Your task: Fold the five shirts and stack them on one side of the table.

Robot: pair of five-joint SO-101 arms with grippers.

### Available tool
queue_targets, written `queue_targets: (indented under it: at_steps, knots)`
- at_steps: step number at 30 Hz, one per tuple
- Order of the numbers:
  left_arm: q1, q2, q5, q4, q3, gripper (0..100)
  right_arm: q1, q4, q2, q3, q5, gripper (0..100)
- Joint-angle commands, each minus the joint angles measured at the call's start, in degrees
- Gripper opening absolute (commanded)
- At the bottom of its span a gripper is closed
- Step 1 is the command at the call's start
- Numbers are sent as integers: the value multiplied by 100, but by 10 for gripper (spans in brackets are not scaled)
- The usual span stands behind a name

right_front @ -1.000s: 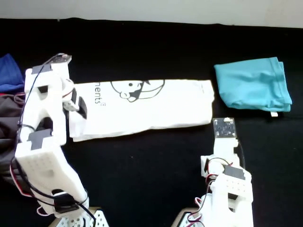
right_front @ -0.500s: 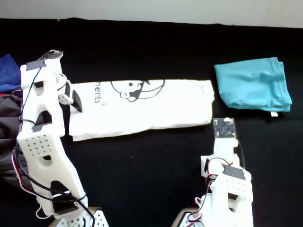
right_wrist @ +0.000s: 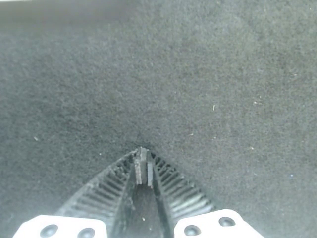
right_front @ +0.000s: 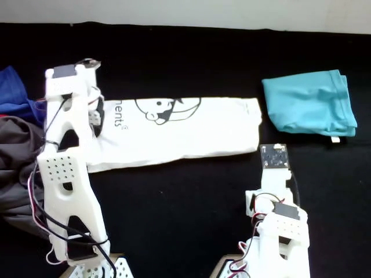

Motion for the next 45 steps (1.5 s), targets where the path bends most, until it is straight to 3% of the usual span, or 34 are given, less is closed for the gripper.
queue_targets:
  at_steps: [1,6,11,16,23,30,38,45]
  knots:
    - [-488,-57,-343,510,-804,9,40,-84,-4,40,35,6]
    - [-884,-57,-589,765,-1341,9,40,-84,-4,40,35,6]
    - [-637,-75,-545,809,-1323,9,40,-84,-4,40,35,6]
    - [189,-840,-220,844,-936,9,40,-92,-4,40,26,6]
    - [2273,-2949,-18,809,374,9,40,-92,-4,40,26,6]
    - [3996,-3257,422,589,400,9,40,-163,13,48,26,6]
    - [4479,-2229,413,-897,400,9,40,-163,22,48,26,6]
    - [4734,-1622,387,-1530,321,16,40,-163,31,48,26,6]
